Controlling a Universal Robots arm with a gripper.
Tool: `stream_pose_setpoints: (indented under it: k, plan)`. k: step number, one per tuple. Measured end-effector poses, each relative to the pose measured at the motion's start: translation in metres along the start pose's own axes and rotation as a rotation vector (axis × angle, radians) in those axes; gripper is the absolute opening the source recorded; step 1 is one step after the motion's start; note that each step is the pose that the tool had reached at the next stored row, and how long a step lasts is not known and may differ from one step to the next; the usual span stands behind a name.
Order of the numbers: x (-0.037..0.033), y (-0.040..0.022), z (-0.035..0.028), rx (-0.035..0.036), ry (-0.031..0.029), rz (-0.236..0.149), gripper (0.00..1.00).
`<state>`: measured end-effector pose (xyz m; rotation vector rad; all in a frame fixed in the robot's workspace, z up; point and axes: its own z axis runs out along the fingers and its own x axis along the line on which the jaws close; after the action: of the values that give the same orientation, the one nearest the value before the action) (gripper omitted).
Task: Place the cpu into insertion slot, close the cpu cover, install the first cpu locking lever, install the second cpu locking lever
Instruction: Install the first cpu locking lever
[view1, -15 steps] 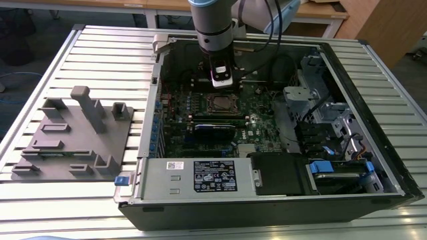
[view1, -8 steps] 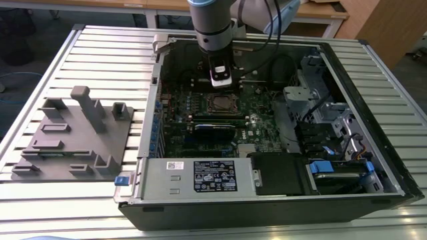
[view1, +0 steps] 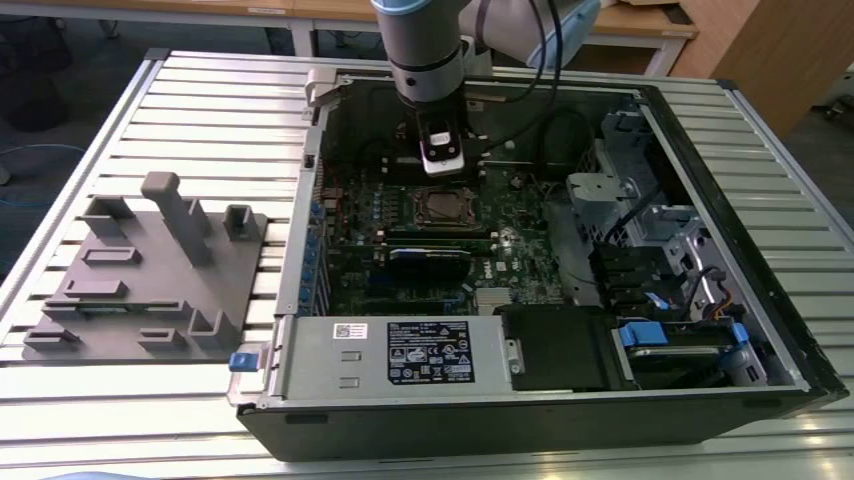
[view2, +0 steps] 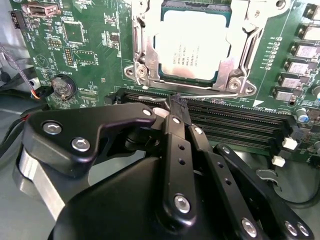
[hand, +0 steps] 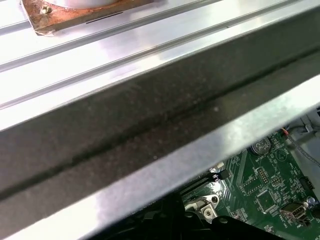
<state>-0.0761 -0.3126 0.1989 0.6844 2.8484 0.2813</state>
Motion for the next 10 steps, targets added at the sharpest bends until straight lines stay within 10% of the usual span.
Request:
stream_pose_setpoints:
  k: [10]
  plan:
    - [0.0022,-0.0017,0.0033,-0.0048,-0.0094,-0.002,0.10]
